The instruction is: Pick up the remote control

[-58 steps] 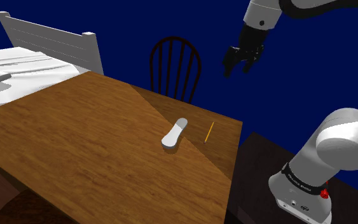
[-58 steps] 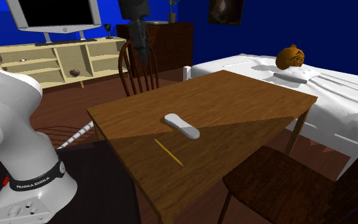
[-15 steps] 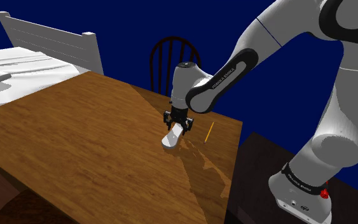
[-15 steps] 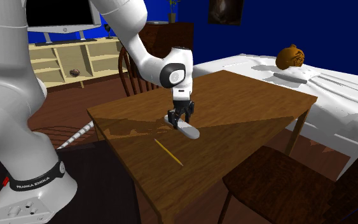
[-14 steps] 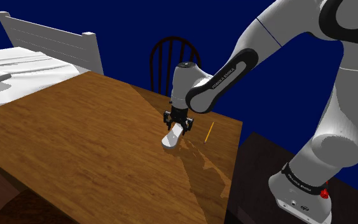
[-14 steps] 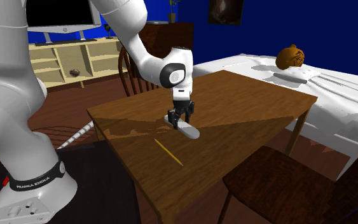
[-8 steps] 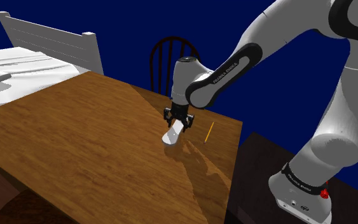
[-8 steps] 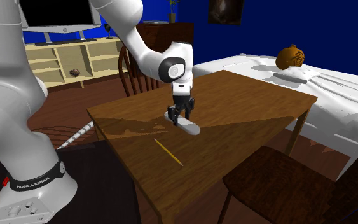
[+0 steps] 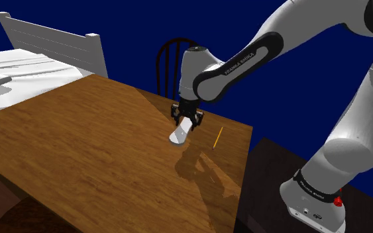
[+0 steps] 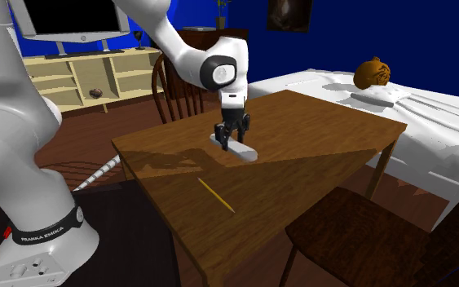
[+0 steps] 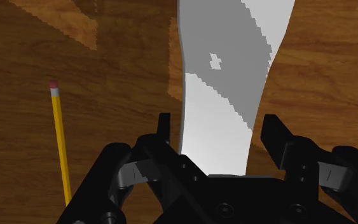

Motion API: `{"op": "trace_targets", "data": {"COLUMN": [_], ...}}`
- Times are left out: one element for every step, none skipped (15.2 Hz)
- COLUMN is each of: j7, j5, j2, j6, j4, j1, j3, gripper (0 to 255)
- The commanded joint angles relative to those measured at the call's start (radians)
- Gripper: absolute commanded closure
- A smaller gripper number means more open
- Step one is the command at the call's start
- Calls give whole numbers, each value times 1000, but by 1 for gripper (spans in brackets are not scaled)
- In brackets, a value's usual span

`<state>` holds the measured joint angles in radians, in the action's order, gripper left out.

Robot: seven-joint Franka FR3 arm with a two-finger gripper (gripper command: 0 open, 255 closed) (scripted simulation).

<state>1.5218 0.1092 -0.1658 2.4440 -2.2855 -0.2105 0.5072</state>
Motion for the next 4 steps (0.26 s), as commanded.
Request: {"op": "trace_targets", "data": {"j7": [-13, -19, -20, -20], "j5": [-18, -27, -28, -28], "j2": [22, 33, 34, 34], "j6": [-24, -37, -39, -39], "j4": [6, 9, 9, 9], "j1": [-5, -6, -6, -6], "j3": [5, 7, 8, 8], "gripper": [255, 255, 255, 255]}}
